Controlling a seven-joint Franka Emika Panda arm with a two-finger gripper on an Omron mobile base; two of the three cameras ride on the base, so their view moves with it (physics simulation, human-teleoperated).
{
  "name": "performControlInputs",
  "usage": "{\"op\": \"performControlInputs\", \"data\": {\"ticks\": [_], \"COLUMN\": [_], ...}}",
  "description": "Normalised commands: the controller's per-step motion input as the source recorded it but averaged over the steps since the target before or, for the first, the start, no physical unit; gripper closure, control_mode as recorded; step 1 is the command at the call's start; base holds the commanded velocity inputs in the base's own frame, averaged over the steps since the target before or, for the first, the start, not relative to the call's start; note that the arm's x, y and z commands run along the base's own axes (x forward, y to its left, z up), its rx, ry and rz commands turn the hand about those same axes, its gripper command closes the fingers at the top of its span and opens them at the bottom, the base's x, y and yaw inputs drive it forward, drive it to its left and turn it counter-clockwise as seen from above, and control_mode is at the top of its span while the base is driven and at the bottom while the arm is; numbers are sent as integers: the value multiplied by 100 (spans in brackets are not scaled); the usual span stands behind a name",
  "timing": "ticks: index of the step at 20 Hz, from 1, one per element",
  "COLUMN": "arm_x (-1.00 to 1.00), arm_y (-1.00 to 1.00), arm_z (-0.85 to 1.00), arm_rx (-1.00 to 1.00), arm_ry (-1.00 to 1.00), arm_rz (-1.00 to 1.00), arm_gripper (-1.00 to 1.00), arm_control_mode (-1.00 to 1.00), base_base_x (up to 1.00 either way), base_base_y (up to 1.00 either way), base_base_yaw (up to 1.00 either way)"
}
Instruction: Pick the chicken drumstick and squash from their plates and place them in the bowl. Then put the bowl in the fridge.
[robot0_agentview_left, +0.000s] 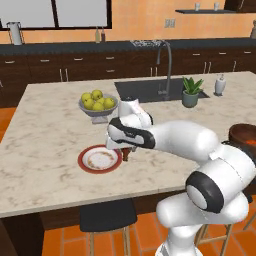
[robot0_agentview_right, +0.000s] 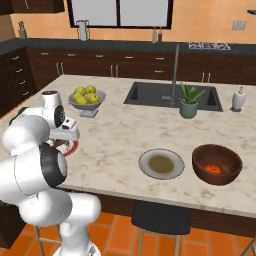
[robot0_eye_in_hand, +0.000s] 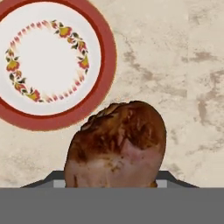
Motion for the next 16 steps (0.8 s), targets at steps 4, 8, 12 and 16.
{"op": "performControlInputs", "data": {"ticks": [4, 8, 12, 16], "arm_x": [-4, 0, 0, 0], "arm_y": [-100, -100, -100, -100], "arm_z": [68, 64, 34, 13], "arm_rx": [0, 1, -2, -3], "arm_ry": [8, 29, 23, 13], "arm_rz": [-17, -25, -27, -29], "arm_gripper": [100, 100, 100, 100], "arm_control_mode": [-100, -100, -100, -100], "base_base_x": [0, 0, 0, 0], "base_base_y": [0, 0, 0, 0], "base_base_yaw": [0, 0, 0, 0]}}
